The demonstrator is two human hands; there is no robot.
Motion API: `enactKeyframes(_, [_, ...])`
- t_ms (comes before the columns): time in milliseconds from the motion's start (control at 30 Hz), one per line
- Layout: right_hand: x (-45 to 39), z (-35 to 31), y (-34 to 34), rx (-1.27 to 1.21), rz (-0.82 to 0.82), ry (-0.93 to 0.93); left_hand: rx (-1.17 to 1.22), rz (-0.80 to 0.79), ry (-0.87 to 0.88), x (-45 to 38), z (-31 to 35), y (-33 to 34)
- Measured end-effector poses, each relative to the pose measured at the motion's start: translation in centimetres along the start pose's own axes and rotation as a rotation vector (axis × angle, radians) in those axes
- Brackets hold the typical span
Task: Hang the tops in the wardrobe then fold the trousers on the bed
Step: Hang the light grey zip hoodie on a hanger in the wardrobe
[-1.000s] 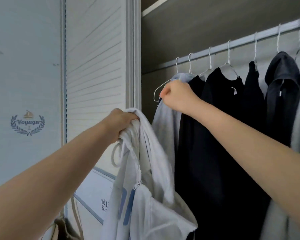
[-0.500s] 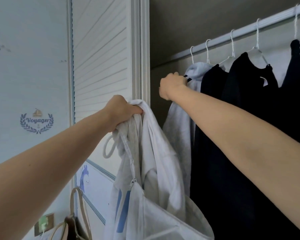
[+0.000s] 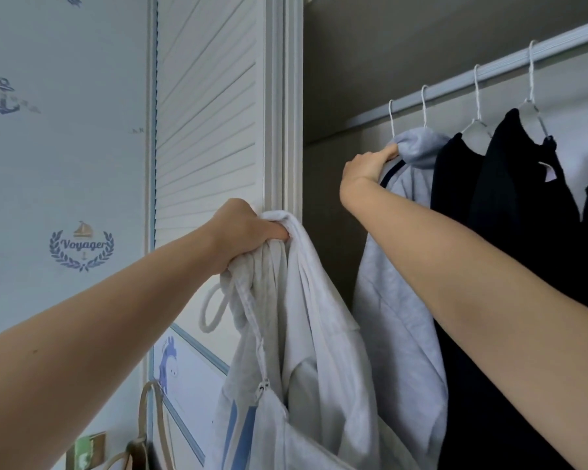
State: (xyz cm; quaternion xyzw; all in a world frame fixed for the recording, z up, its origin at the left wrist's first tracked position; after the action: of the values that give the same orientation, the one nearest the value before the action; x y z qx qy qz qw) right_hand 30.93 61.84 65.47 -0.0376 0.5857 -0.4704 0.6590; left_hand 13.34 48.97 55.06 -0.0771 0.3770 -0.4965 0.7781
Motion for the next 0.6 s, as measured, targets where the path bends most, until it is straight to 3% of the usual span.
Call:
enactKeyframes(333, [-2.1, -1.5, 1.9, 0.115, 0.053, -0.001, 0.007, -0.009, -0.002, -0.2, -0.7, 0.4])
enactKeyframes(500, [-3.3, -2.1, 0.9, -0.311, 0.143, -0.081, 0.027, -0.019, -0.022, 0.0, -0.9, 0.6])
enactKeyframes(600, [-3.0, -1.4, -0.6, -0.421, 0.225, -0.075, 0.021, -0.042, -0.066, 0.3, -1.3, 0.9])
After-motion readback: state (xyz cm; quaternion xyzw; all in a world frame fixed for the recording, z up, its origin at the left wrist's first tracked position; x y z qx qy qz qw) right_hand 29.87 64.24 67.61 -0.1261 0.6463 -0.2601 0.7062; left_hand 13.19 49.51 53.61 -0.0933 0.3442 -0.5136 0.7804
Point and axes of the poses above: each hand's wrist, its own x-axis away from the middle knuckle, its own y-axis out of the palm, z = x × y, the point moved 10 cm from there along -x, towards the middle knuckle, and after that the axes turned 4 degrees about y, right-handed, at the moved point
